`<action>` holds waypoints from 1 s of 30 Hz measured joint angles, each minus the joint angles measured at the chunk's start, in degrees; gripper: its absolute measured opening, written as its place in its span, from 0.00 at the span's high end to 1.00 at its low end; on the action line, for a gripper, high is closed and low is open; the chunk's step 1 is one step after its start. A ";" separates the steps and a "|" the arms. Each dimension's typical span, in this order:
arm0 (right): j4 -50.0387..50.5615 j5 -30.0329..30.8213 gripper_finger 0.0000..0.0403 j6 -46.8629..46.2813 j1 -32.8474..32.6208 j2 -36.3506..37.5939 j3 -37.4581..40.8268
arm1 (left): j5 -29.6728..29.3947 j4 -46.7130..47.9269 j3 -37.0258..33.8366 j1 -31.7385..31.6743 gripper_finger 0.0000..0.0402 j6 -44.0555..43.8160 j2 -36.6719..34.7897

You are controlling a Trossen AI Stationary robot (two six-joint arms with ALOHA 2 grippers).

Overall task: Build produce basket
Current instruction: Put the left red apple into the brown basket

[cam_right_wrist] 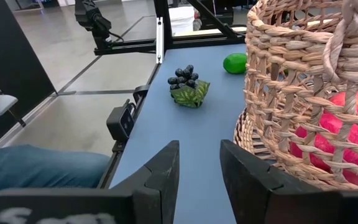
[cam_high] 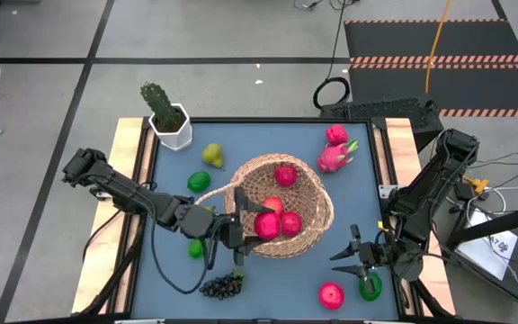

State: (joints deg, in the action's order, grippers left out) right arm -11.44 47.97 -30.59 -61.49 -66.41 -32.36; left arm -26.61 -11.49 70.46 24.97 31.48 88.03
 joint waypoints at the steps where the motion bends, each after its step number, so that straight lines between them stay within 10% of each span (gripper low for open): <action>1: 0.02 0.00 0.72 0.02 0.00 0.00 0.00 | 0.00 0.02 0.00 0.00 0.20 2.37 0.00; 18: 0.11 0.15 0.72 0.47 0.00 0.00 0.00 | -1.00 0.09 0.00 -2.89 0.20 29.04 0.00; 30: 0.11 0.22 0.72 1.29 0.00 0.00 0.00 | -1.01 0.11 0.01 -6.17 0.20 28.83 0.00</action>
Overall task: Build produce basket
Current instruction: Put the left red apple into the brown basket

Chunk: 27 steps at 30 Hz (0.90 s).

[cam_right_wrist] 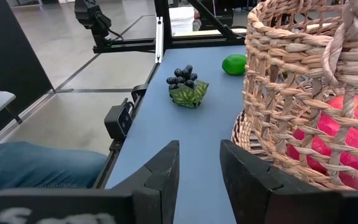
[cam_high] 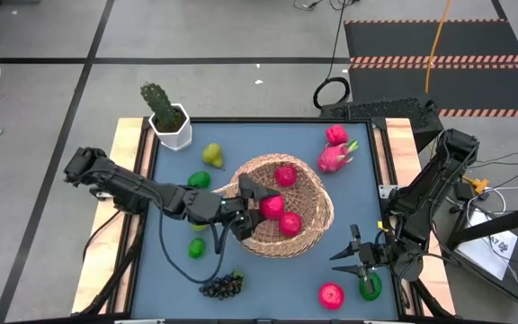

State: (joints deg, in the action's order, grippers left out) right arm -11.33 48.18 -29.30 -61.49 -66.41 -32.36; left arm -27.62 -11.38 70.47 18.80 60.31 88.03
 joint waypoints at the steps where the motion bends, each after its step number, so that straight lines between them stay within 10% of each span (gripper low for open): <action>1: 0.00 0.00 0.72 0.00 0.00 0.00 0.00 | -0.01 0.00 -0.01 -0.21 0.20 -0.80 0.00; 27: -0.48 0.00 0.72 0.00 0.00 0.00 0.00 | 0.11 -0.37 0.01 -0.99 0.20 -37.42 0.00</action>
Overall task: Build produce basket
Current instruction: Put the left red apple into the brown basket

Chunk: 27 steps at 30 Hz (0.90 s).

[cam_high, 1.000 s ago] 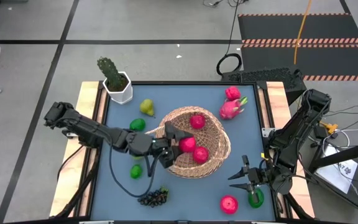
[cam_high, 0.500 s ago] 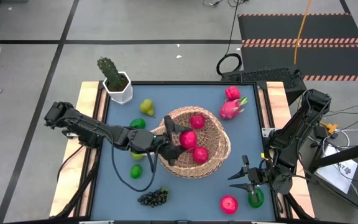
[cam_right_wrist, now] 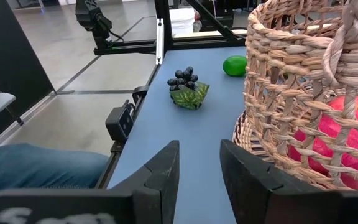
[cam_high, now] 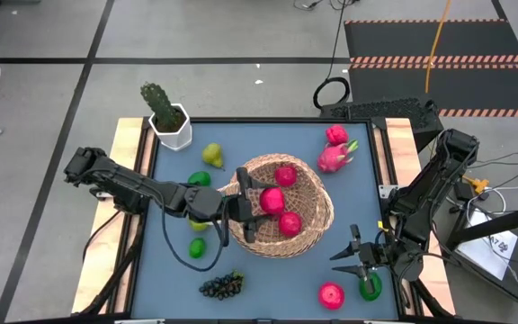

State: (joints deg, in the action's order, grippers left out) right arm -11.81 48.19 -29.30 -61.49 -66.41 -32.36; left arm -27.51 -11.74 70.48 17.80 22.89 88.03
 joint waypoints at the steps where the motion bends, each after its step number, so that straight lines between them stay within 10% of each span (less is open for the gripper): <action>1: 0.00 0.02 0.72 0.00 0.00 0.00 0.00 | -0.01 -0.22 0.00 -0.04 0.20 -1.23 0.00; 7: 0.02 0.02 0.72 0.00 0.00 -0.02 0.00 | -2.09 -2.05 2.04 -2.42 0.20 -8.98 0.02; 14: 0.02 0.02 0.72 1.56 0.00 -0.04 0.00 | -1.75 23.29 13.49 -7.67 0.20 -17.68 1.46; 27: 0.04 3.01 0.72 5.77 0.02 -0.07 0.00 | 13.62 39.80 18.23 -7.25 0.20 -24.85 9.89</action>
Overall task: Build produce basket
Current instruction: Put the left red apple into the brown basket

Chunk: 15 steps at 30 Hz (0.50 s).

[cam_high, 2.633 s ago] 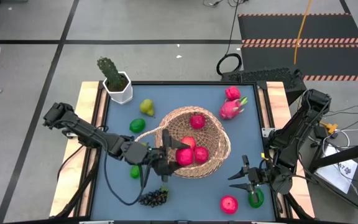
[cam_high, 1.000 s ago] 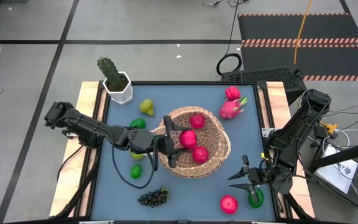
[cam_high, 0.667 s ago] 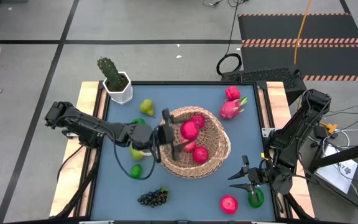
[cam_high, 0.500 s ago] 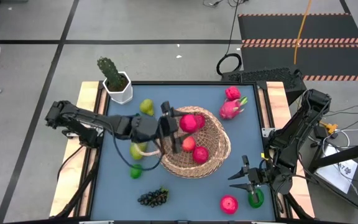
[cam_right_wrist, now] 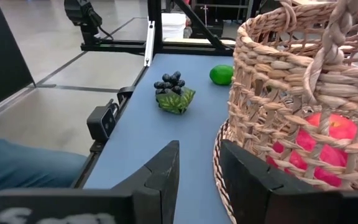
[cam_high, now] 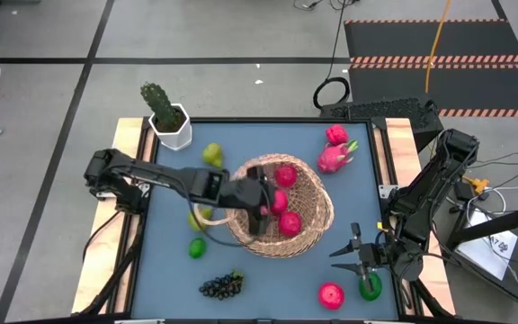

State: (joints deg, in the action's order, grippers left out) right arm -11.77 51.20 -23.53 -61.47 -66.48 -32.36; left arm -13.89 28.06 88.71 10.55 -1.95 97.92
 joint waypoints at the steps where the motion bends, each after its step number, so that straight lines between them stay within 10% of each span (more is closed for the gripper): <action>1: -0.02 0.02 0.72 0.01 0.00 0.00 0.00 | -0.02 1.05 0.00 0.26 0.20 0.11 0.54; 15: -0.25 -0.24 0.72 -1.10 -0.02 0.00 0.02 | -1.63 6.50 0.00 -1.71 0.20 -0.22 2.11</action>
State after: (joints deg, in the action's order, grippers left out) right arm -12.02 50.96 -24.64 -61.49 -66.48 -32.34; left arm -15.52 34.55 88.71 8.84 -2.18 100.03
